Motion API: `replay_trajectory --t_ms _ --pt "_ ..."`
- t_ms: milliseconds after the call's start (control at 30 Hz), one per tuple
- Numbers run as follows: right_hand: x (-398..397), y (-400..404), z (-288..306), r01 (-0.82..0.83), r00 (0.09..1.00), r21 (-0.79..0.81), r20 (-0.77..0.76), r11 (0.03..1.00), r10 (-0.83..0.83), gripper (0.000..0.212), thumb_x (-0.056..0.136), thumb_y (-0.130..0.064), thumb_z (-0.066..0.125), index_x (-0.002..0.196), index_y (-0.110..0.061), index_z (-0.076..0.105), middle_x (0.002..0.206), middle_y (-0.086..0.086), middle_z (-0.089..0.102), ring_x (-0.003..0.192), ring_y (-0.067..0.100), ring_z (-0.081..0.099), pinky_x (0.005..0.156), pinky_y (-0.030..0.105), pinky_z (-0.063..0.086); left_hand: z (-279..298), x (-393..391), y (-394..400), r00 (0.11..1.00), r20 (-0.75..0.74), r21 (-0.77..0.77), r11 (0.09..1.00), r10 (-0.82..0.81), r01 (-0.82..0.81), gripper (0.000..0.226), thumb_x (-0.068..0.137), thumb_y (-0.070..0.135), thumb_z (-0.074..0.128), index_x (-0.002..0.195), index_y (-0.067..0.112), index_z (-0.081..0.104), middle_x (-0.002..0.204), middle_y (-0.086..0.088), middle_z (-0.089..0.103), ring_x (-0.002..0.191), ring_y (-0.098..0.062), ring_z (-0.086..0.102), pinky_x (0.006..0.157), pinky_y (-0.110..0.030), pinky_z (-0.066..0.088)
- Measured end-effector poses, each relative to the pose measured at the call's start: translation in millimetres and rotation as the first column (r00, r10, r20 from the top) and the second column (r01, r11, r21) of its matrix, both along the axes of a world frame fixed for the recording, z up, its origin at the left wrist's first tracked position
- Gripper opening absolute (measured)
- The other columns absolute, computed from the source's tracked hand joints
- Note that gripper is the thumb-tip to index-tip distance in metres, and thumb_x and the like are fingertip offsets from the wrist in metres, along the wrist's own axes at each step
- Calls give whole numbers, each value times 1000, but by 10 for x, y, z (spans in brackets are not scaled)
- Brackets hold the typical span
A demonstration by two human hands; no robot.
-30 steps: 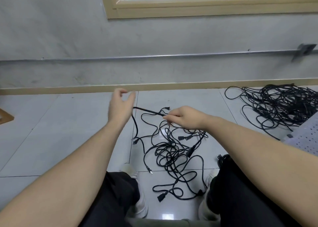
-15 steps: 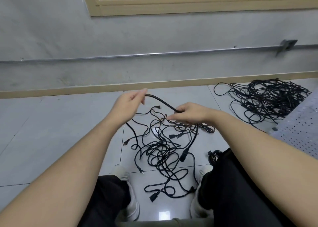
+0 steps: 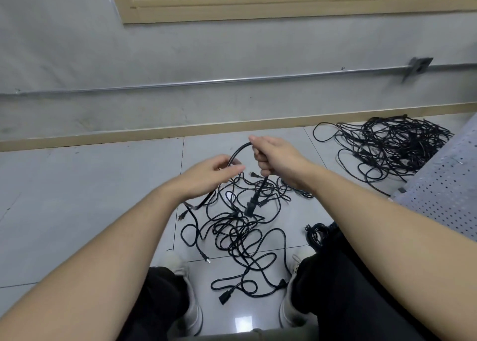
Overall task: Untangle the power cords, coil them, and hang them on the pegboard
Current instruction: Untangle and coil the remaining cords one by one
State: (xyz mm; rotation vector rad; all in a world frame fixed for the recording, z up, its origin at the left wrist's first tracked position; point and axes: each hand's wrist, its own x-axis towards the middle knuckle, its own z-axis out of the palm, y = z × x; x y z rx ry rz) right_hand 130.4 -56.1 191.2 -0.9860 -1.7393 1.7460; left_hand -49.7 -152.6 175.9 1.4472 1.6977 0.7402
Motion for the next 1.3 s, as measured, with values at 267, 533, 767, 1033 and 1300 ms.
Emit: replay_trajectory --t_ms 267,533,767,1033,1300 --pt "45 57 99 84 994 143 63 986 -94 38 105 -44 49 73 -22 50 58 -9 42 48 10 30 44 22 22 37 267 73 959 225 146 967 174 -210 30 105 36 53 85 21 68 54 0 34 47 -14 37 46 -25 43" --pt "-69 54 166 226 927 -163 -266 960 -263 19 106 -28 51 98 -12 58 99 8 73 96 20 68 89 36 56 -37 540 217 940 236 181 939 247 -292 40 109 44 40 100 16 68 86 8 67 71 0 58 70 -18 47" --pt "-156 103 125 251 830 -444 -358 860 -427 25 105 -33 52 111 -10 46 67 5 57 55 20 58 68 34 57 -22 748 200 733 672 -38 992 111 -116 20 110 33 42 105 17 54 78 -5 71 71 -22 70 72 -33 61" --pt "-78 204 123 266 787 -547 -352 794 -507 35 109 -40 40 84 -16 48 55 2 45 42 16 41 52 25 45 51 743 198 697 717 -73 993 -10 90 8 107 19 47 102 16 52 75 3 51 48 -12 41 46 -24 40" --pt "-85 306 66 404 771 -506 -261 762 -581 39 107 -31 36 70 -20 39 46 -2 30 37 14 26 43 19 31 118 719 220 843 537 -171 972 -45 161 21 107 31 51 92 17 56 69 4 48 50 -9 35 45 -20 23"
